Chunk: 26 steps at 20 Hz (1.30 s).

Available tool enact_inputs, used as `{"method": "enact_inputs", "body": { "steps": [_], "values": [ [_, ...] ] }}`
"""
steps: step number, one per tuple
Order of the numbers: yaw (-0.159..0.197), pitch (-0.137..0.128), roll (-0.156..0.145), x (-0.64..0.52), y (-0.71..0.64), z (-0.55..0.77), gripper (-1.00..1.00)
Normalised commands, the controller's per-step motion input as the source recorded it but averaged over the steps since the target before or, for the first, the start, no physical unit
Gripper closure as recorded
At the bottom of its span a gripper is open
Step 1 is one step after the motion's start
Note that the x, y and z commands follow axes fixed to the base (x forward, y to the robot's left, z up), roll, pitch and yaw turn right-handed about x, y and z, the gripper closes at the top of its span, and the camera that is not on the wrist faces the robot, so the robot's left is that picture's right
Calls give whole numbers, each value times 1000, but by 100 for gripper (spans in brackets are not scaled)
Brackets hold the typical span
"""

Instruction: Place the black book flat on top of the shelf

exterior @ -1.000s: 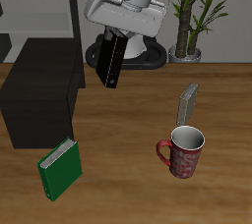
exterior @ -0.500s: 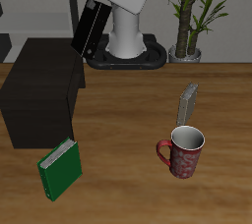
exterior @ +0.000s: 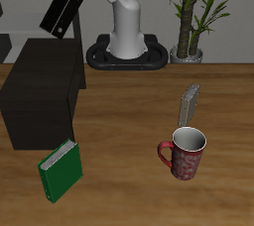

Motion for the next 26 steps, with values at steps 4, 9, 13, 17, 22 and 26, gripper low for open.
{"method": "enact_inputs", "body": {
  "steps": [4, 9, 13, 17, 22, 26],
  "values": [
    [-14, -38, -190, 85, -482, -112, 100],
    [3, 63, -71, 165, -219, -358, 100],
    [-12, 42, -111, 136, -208, -321, 100],
    [26, 47, -55, 154, -66, -350, 100],
    [27, 49, -47, 151, -138, -337, 100],
    [13, 68, -35, 122, 3, -444, 100]
  ]
}}
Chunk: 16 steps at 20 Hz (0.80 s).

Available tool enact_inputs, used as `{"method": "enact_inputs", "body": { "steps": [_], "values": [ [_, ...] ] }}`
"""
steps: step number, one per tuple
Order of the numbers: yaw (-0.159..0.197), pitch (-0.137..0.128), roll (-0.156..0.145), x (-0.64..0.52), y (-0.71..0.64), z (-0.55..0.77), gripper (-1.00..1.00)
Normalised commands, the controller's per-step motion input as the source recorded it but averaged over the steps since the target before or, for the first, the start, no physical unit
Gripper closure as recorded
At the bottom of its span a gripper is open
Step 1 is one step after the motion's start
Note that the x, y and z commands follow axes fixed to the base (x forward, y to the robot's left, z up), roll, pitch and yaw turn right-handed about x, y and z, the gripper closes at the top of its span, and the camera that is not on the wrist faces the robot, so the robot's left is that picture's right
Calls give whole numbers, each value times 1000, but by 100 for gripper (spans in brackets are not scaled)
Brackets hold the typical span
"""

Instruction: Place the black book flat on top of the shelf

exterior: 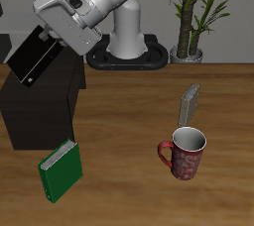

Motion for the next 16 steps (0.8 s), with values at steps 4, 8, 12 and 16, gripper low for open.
{"method": "enact_inputs", "body": {
  "steps": [4, 8, 12, 16],
  "values": [
    [-12, 116, 30, 132, 209, -590, 100],
    [-14, 169, 97, 176, 262, -588, -100],
    [-43, 124, 61, 81, 284, -366, -100],
    [-42, 70, 57, 65, 192, -175, -100]
  ]
}}
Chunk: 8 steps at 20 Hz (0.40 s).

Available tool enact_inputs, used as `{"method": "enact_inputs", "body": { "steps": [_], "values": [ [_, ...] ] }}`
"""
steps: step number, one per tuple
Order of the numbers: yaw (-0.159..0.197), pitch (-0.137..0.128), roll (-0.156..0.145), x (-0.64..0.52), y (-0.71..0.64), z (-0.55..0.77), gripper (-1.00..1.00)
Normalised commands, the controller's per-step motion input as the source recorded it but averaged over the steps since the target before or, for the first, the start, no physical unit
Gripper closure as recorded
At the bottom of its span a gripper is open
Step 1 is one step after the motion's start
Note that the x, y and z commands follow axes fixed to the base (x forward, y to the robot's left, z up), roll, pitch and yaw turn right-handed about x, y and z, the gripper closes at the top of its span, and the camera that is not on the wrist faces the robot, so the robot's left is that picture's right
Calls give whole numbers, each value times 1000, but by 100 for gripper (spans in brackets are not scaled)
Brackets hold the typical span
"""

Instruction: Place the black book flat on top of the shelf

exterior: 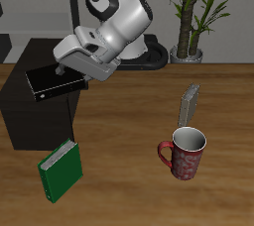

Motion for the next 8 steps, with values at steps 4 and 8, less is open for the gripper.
{"method": "enact_inputs", "body": {
  "steps": [4, 8],
  "values": [
    [-42, 42, 75, 29, 219, -20, -100],
    [-61, 21, 83, -44, 196, 66, -100]
  ]
}}
